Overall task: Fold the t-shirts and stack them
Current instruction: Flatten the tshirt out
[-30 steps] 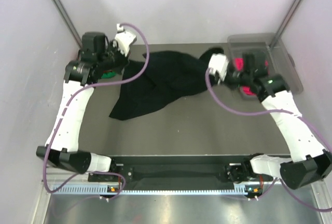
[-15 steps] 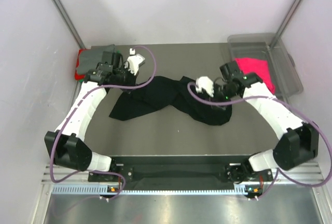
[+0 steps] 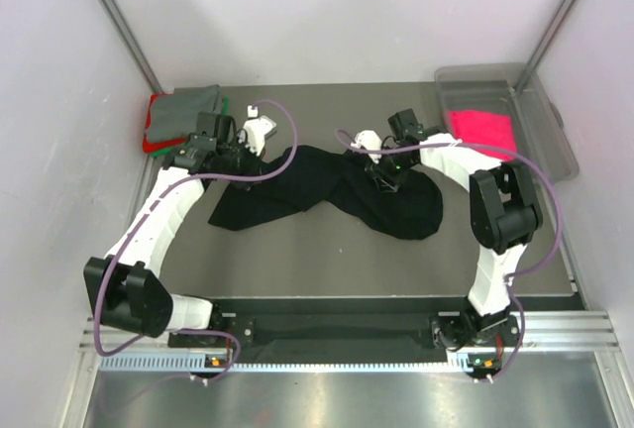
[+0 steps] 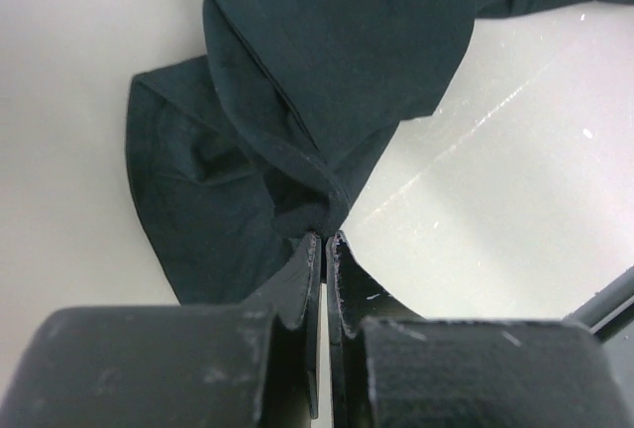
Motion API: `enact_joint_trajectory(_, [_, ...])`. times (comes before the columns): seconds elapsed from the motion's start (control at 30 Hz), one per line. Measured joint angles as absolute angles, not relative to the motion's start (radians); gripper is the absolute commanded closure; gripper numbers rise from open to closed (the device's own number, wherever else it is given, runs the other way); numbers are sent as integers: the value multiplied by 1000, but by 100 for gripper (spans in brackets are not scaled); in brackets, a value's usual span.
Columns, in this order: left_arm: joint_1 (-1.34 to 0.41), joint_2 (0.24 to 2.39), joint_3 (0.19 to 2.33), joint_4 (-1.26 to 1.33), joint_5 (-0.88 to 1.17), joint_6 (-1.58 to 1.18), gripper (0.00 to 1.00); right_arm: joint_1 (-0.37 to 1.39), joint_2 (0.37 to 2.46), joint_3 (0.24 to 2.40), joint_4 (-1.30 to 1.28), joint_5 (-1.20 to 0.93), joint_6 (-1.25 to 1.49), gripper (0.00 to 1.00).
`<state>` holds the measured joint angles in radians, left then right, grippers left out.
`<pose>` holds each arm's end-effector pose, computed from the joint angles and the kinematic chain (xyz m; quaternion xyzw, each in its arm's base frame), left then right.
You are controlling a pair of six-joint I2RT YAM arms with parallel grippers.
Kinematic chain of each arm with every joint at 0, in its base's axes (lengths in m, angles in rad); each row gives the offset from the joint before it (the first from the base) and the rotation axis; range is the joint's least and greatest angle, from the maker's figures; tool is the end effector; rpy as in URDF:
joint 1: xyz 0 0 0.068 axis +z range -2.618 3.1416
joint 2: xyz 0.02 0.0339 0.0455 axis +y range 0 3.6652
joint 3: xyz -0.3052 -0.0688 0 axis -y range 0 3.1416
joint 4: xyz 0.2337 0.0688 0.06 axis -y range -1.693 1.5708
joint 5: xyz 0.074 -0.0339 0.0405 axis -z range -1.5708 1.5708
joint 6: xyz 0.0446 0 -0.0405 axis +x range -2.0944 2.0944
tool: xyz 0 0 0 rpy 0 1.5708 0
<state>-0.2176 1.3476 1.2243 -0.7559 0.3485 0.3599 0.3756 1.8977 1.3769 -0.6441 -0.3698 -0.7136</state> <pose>0.2561 -0.0722 0.3526 0.3202 0.8715 -0.1390 0.3446 0.3627 0.1603 0.2321 -0.5305 0.8043 0.1442 0.2256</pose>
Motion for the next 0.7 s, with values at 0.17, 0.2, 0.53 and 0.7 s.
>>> enact_joint_trajectory(0.17, [-218,1341,1222,-742,351,356,100,370,1905,1381,-579,-337,-691,60])
enact_joint_trajectory(0.2, [-218,1341,1222,-741,351,355,100,370,1907,1383,-566,-331,-686,60])
enact_joint_trajectory(0.53, [-210,1341,1219,-731,352,342,100,369,1993,1429,-513,-313,-663,57])
enact_joint_trajectory(0.7, [-202,1341,1209,-724,352,342,100,368,2034,1450,-517,-308,-651,88])
